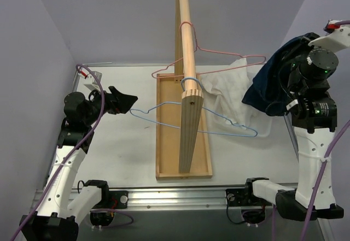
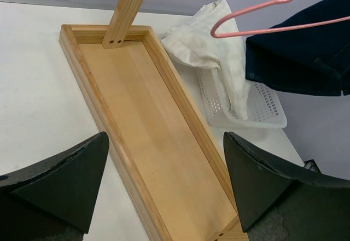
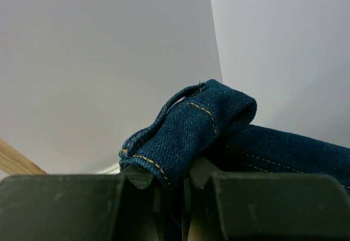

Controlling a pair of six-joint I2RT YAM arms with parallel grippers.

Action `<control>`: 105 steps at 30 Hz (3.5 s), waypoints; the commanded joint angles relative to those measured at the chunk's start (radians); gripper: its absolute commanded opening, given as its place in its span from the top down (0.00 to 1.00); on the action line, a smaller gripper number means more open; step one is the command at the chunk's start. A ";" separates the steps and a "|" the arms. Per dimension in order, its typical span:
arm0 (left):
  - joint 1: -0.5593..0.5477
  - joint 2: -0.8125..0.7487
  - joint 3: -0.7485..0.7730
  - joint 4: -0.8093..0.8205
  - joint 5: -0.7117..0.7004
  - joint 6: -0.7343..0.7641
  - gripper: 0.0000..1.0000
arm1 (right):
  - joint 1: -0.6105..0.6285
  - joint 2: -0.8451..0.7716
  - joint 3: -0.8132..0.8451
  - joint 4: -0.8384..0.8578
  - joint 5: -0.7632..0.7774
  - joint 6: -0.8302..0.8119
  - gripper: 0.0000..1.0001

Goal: Remove the skirt from the hanger

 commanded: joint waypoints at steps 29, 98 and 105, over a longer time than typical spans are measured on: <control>-0.013 -0.012 0.000 0.037 -0.007 0.013 0.06 | -0.102 0.518 -0.510 0.060 -0.317 0.202 0.33; -0.026 0.008 -0.046 0.079 0.006 -0.019 0.06 | -0.027 0.158 -0.375 -0.141 -0.052 0.188 1.00; -0.029 -0.003 -0.049 0.078 0.017 -0.016 0.05 | -0.028 0.127 -0.642 -0.082 -0.078 0.219 1.00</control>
